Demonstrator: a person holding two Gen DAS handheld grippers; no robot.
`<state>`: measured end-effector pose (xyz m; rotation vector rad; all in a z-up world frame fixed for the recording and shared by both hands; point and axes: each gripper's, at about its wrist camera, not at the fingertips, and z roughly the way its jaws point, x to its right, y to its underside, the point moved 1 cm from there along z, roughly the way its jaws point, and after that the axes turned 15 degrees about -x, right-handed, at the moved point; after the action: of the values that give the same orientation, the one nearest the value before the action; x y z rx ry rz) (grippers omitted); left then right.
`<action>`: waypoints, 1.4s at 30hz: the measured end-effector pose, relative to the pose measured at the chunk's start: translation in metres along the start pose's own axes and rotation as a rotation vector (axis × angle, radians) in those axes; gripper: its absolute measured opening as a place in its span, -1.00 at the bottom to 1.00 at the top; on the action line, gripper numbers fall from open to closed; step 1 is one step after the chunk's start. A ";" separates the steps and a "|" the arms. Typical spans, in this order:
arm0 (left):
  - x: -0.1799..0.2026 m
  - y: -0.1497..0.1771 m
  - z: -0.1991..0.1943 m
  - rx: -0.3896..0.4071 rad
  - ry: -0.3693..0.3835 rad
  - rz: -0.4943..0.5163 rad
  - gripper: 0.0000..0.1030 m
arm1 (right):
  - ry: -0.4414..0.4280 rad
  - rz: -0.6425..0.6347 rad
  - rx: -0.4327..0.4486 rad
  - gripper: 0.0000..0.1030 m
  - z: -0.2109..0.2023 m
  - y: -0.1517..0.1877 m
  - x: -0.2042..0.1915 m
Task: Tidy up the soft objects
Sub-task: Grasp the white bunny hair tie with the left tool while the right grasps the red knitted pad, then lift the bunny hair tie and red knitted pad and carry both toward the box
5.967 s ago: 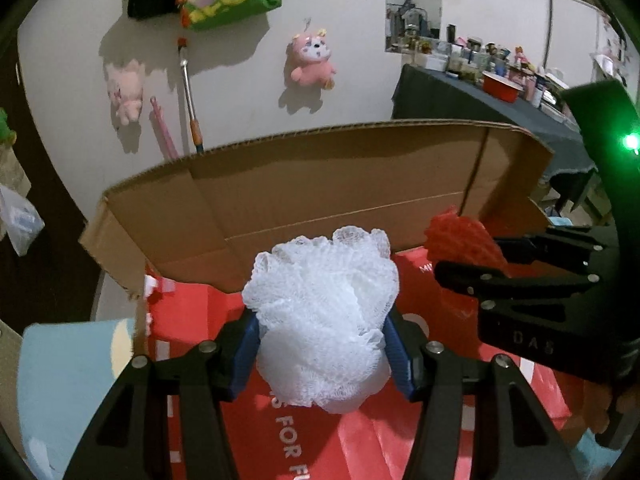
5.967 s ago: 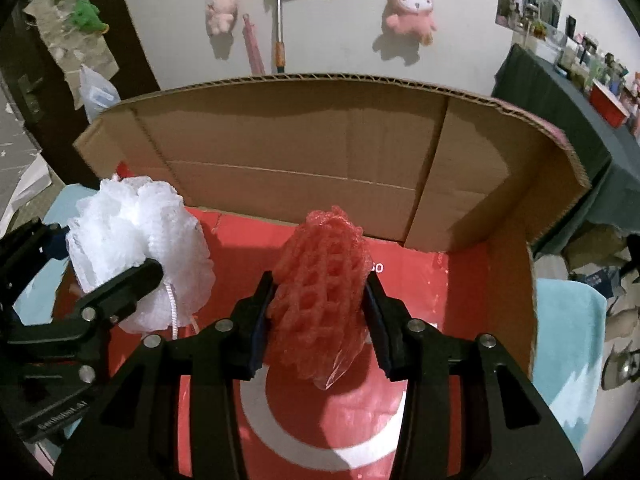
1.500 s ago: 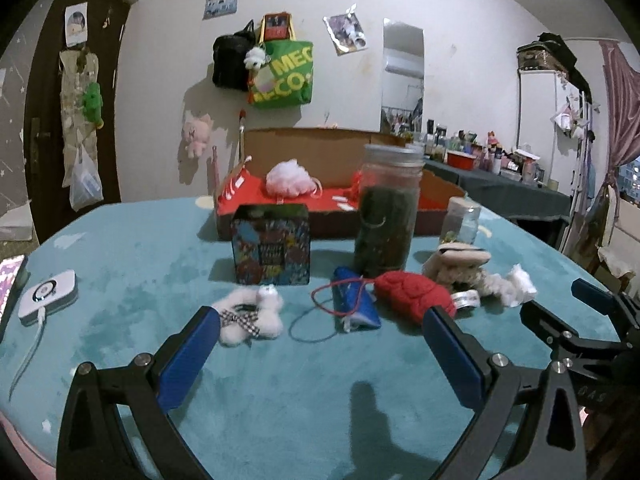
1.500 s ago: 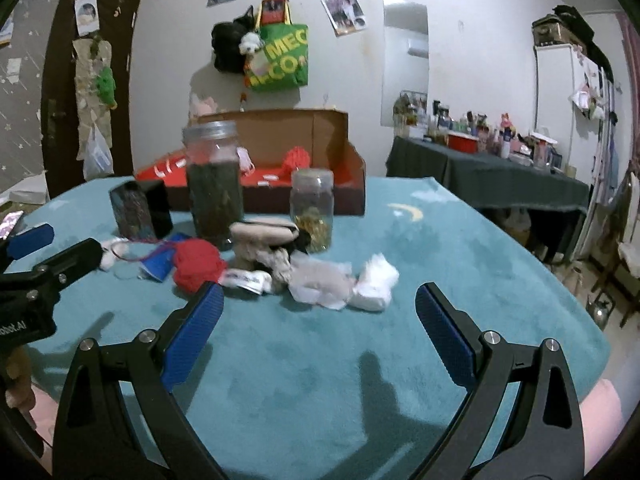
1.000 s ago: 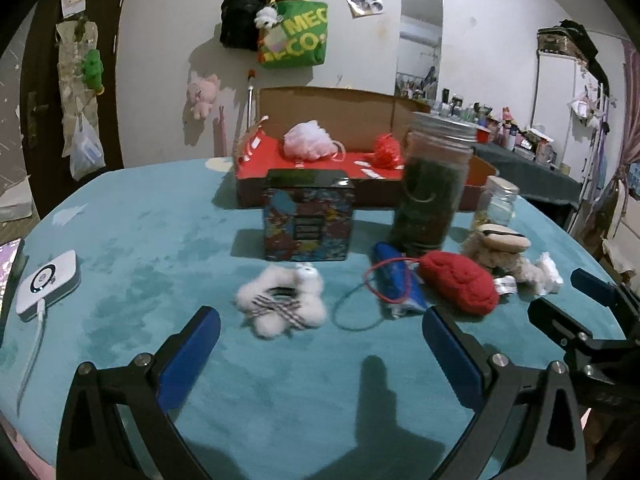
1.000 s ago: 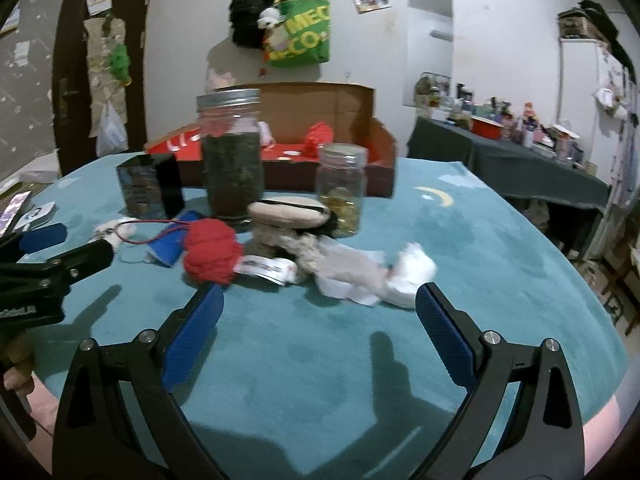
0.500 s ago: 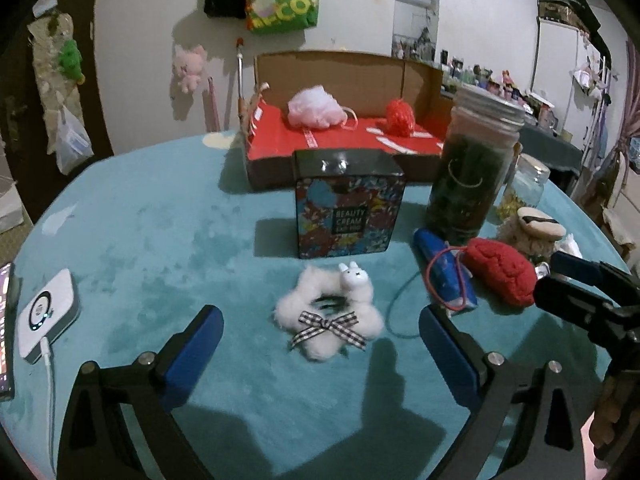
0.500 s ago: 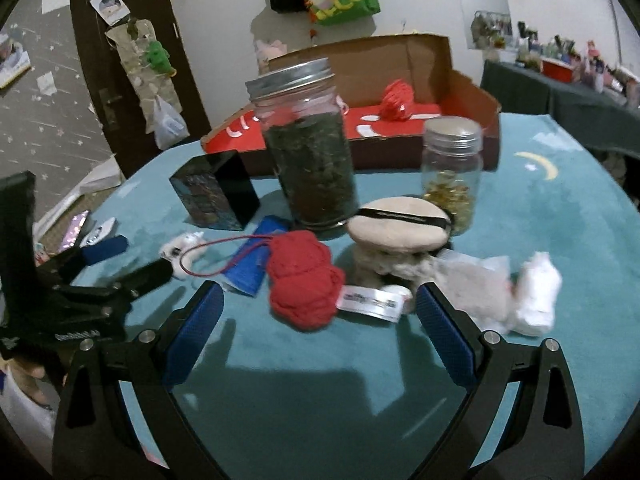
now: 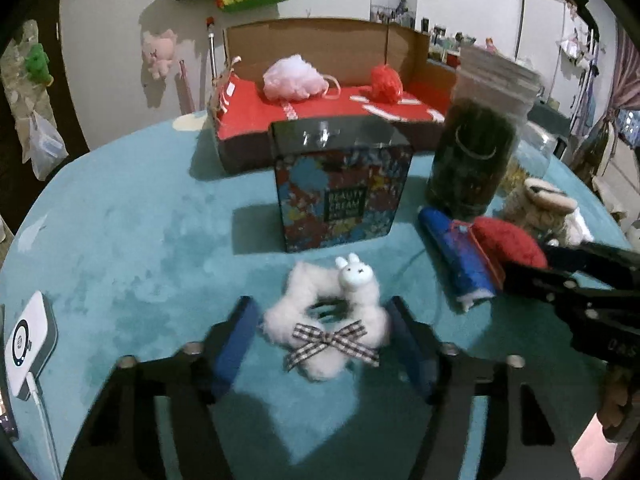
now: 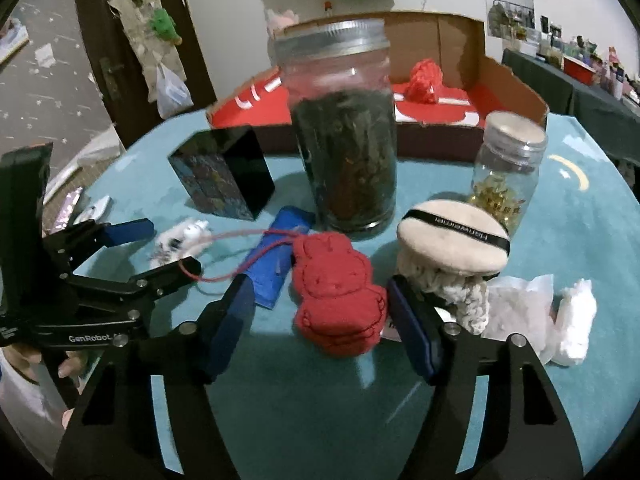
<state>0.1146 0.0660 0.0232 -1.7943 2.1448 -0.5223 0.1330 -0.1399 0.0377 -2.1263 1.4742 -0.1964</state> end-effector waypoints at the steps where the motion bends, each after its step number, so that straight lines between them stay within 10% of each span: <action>1: 0.000 0.001 0.000 0.001 0.001 -0.001 0.18 | 0.005 0.004 -0.015 -0.02 0.003 0.000 0.001; 16: 0.028 0.009 -0.053 0.116 0.056 0.028 0.10 | -0.032 -0.007 0.083 -0.24 -0.050 0.019 0.011; 34: 0.027 0.040 -0.023 0.034 0.081 0.024 0.22 | 0.050 0.005 0.059 -0.23 -0.051 0.048 0.037; 42: 0.034 0.041 -0.019 0.042 0.034 0.062 0.48 | 0.087 0.031 0.058 0.16 -0.038 0.059 0.041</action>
<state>0.0641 0.0410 0.0211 -1.7025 2.1879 -0.5814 0.0852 -0.2051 0.0322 -2.0711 1.5309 -0.3196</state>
